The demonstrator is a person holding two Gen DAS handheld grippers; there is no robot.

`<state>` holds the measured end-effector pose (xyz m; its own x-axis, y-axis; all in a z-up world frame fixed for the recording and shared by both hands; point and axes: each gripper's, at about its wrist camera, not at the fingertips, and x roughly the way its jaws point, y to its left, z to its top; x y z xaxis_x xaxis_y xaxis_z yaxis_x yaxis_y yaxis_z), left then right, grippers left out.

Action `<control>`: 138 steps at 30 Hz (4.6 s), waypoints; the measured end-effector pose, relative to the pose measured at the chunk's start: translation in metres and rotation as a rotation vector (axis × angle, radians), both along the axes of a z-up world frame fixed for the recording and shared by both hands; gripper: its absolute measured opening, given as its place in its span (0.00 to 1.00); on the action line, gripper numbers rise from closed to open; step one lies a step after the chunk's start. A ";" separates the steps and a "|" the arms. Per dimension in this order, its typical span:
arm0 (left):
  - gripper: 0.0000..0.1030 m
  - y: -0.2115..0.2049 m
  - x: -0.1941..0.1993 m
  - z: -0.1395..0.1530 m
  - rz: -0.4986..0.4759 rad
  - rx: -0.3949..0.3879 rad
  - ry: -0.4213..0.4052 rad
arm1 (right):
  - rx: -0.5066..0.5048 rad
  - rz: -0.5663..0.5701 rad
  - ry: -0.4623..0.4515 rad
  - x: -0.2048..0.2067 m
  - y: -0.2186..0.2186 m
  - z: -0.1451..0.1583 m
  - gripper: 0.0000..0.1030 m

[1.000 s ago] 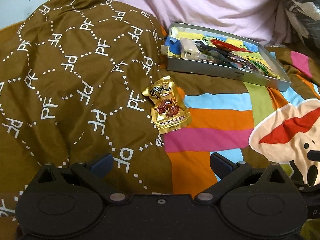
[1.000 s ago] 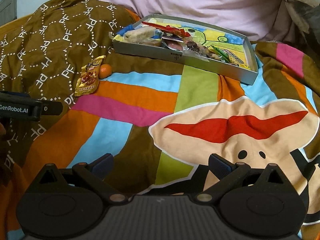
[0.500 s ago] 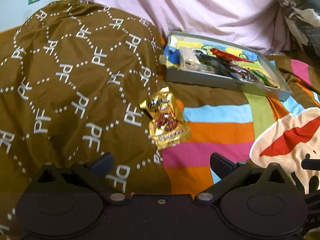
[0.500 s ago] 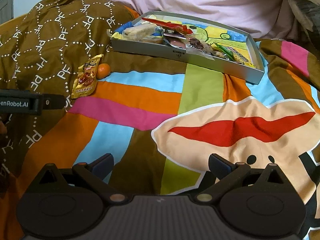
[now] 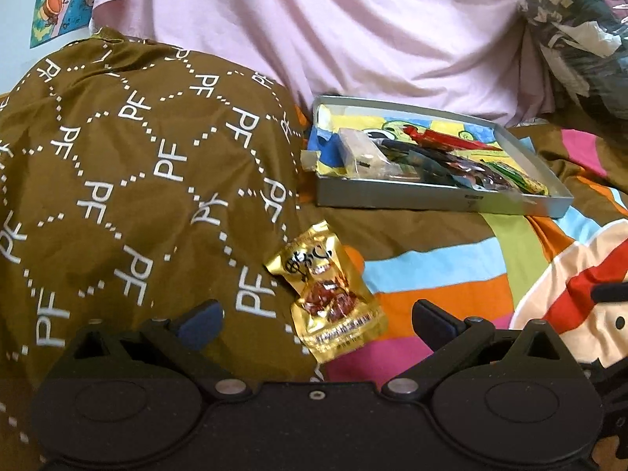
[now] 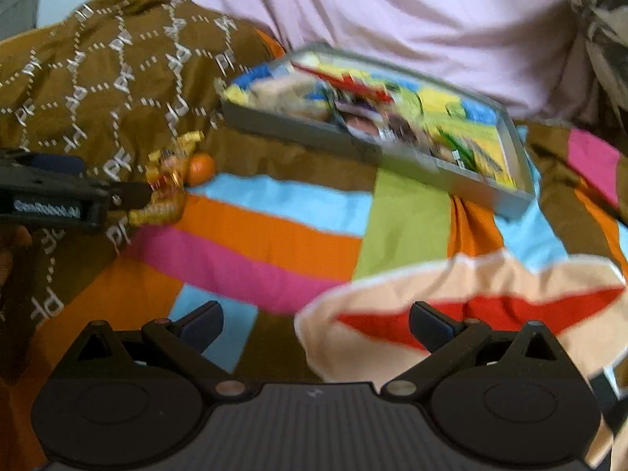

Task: Organize snacks
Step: 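Lower the right tool onto the mandarin orange while the left tool approaches the gold jerky pouch, then hold the orange in the right tool while the left tool moves toward the gold pouch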

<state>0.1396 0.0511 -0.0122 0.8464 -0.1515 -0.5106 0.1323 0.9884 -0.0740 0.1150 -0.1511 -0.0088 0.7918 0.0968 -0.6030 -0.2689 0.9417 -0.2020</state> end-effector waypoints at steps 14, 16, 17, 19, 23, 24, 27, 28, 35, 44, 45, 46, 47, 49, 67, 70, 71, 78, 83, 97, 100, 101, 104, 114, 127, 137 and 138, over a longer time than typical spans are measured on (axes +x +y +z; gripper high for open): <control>0.99 0.016 0.024 -0.008 0.009 -0.064 0.032 | -0.270 0.225 -0.214 0.053 0.039 -0.002 1.00; 0.99 0.015 0.024 -0.008 0.005 -0.065 0.031 | -0.286 0.250 -0.215 0.062 0.044 -0.005 1.00; 0.99 0.016 0.024 -0.009 0.004 -0.066 0.032 | -0.292 0.270 -0.214 0.065 0.046 -0.007 1.00; 0.99 0.016 0.025 -0.009 0.003 -0.073 0.035 | -0.308 0.307 -0.219 0.067 0.050 -0.009 1.00; 0.99 0.018 0.027 -0.010 0.005 -0.085 0.041 | -0.365 0.378 -0.232 0.069 0.063 -0.017 1.00; 0.99 0.018 0.027 -0.010 0.005 -0.085 0.042 | -0.379 0.390 -0.234 0.070 0.066 -0.018 1.00; 0.99 0.016 0.026 -0.011 0.000 -0.081 0.042 | -0.440 0.409 -0.259 0.073 0.075 -0.024 0.99; 0.99 0.016 0.025 -0.011 -0.003 -0.081 0.043 | -0.459 0.422 -0.274 0.073 0.077 -0.027 0.99; 0.99 0.018 0.025 -0.011 -0.007 -0.112 0.042 | -0.508 0.518 -0.313 0.074 0.092 -0.034 0.94; 0.99 0.020 0.023 -0.010 0.001 -0.145 0.037 | -0.466 0.625 -0.277 0.098 0.108 -0.030 0.78; 0.99 0.020 0.024 -0.010 0.001 -0.147 0.037 | -0.459 0.634 -0.266 0.100 0.109 -0.031 0.75; 0.99 0.021 0.023 -0.010 0.001 -0.150 0.036 | -0.452 0.640 -0.260 0.101 0.109 -0.032 0.70; 0.99 0.021 0.023 -0.010 0.002 -0.152 0.036 | -0.446 0.646 -0.252 0.102 0.109 -0.033 0.64; 0.99 0.022 0.023 -0.010 0.002 -0.156 0.036 | -0.427 0.654 -0.237 0.101 0.108 -0.036 0.55; 0.99 0.020 0.023 -0.010 -0.020 -0.143 0.024 | -0.323 0.541 -0.181 0.072 0.077 -0.024 0.37; 0.99 0.014 0.024 -0.011 -0.032 -0.148 0.015 | -0.287 0.478 -0.157 0.061 0.064 -0.023 0.37; 0.99 0.011 0.024 -0.011 -0.045 -0.147 0.007 | -0.272 0.456 -0.148 0.058 0.060 -0.022 0.37; 0.99 -0.013 0.038 -0.013 -0.109 -0.113 -0.007 | -0.128 0.273 -0.046 0.029 0.020 -0.029 0.37; 0.99 -0.016 0.055 -0.023 -0.039 -0.064 0.055 | -0.081 0.198 0.001 0.012 0.002 -0.036 0.37; 0.99 -0.029 0.074 -0.028 -0.049 0.053 0.087 | -0.075 0.182 0.013 0.009 0.002 -0.037 0.37; 0.99 -0.029 0.076 -0.028 -0.054 0.054 0.101 | -0.075 0.180 0.015 0.011 0.002 -0.037 0.37; 0.99 -0.028 0.076 -0.028 -0.058 0.047 0.103 | -0.072 0.181 0.017 0.011 0.002 -0.037 0.37; 0.99 -0.027 0.077 -0.029 -0.087 0.027 0.107 | -0.072 0.184 0.021 0.012 0.003 -0.038 0.37; 0.99 -0.037 0.067 -0.031 -0.238 -0.024 0.102 | -0.063 0.180 0.021 0.013 0.000 -0.038 0.37; 0.99 -0.008 0.079 -0.026 -0.069 -0.329 0.110 | -0.071 0.195 0.024 0.015 0.001 -0.040 0.37; 0.97 -0.024 0.093 -0.026 0.010 -0.165 0.148 | -0.077 0.197 0.026 0.016 0.002 -0.042 0.37; 0.96 -0.028 0.092 -0.027 0.006 -0.130 0.143 | -0.077 0.198 0.026 0.016 0.002 -0.042 0.37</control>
